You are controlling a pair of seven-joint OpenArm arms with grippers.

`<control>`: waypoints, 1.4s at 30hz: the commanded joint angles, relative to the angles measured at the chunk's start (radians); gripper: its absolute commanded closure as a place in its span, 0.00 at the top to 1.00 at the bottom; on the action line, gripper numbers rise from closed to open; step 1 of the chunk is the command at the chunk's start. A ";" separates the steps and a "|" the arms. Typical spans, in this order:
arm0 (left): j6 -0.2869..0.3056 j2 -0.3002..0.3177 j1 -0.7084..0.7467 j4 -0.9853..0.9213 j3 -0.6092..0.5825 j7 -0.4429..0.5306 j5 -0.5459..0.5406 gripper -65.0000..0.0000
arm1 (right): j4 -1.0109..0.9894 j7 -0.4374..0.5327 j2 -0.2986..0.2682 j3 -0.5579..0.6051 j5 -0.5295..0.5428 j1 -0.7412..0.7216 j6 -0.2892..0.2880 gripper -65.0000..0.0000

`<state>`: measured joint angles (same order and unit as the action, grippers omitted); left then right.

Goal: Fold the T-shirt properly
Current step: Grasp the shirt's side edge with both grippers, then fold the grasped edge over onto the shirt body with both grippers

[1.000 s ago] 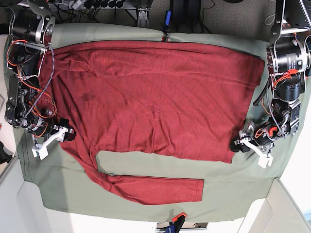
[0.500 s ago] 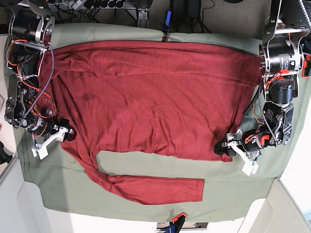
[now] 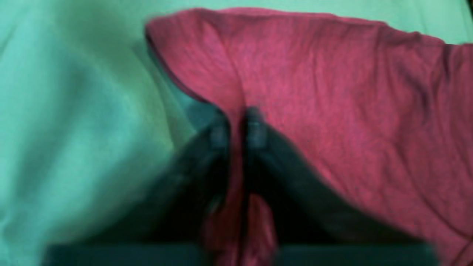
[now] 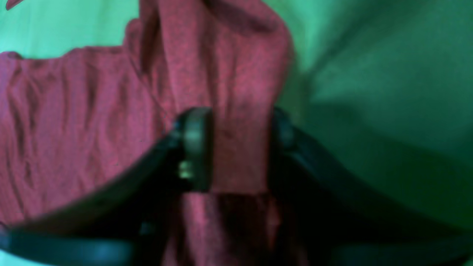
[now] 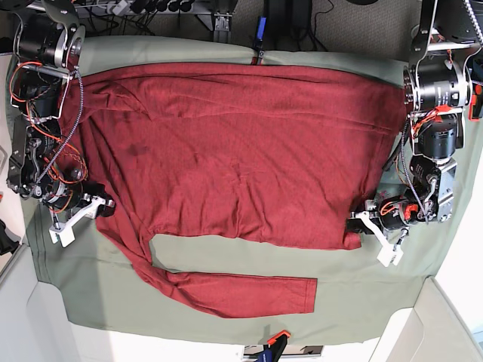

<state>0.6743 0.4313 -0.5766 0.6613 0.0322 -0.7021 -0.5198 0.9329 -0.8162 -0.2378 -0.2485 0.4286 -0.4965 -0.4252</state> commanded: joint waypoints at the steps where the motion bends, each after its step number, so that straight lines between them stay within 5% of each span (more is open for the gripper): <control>1: 0.011 0.014 -0.032 0.016 0.003 0.031 -0.001 0.00 | 0.010 -0.003 -0.008 -0.001 -0.001 -0.021 0.000 0.13; 2: 0.011 0.016 -0.032 0.016 0.003 0.038 0.008 0.00 | 0.010 -0.003 -0.009 -0.001 -0.003 -0.021 -0.010 0.00; 5: 0.012 0.033 -0.036 0.019 0.003 0.036 0.012 0.00 | 0.018 -0.004 -0.009 -0.001 -0.002 -0.021 -0.051 0.00; 12: 0.024 0.132 -0.013 0.142 0.003 -0.014 -0.085 0.00 | 0.164 -0.054 -0.014 -0.021 -0.002 0.006 -0.051 0.00; 23: 0.024 0.249 0.198 0.438 0.006 -0.073 -0.187 0.00 | 0.423 -0.109 -0.018 -0.022 0.051 0.152 -0.051 0.00; 33: 0.024 0.317 0.463 0.718 0.104 -0.130 -0.248 0.00 | 0.647 -0.108 -0.073 -0.023 0.077 0.361 -0.051 0.00; 42: 0.024 0.311 0.637 0.808 0.198 -0.160 -0.293 0.00 | 0.699 -0.101 -0.111 -0.051 0.065 0.444 -0.053 0.00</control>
<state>0.6933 0.7181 0.0742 1.4540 0.2199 -0.8791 -0.7990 1.6157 -0.9367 -0.3325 -0.2916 0.4892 -0.0334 -0.4755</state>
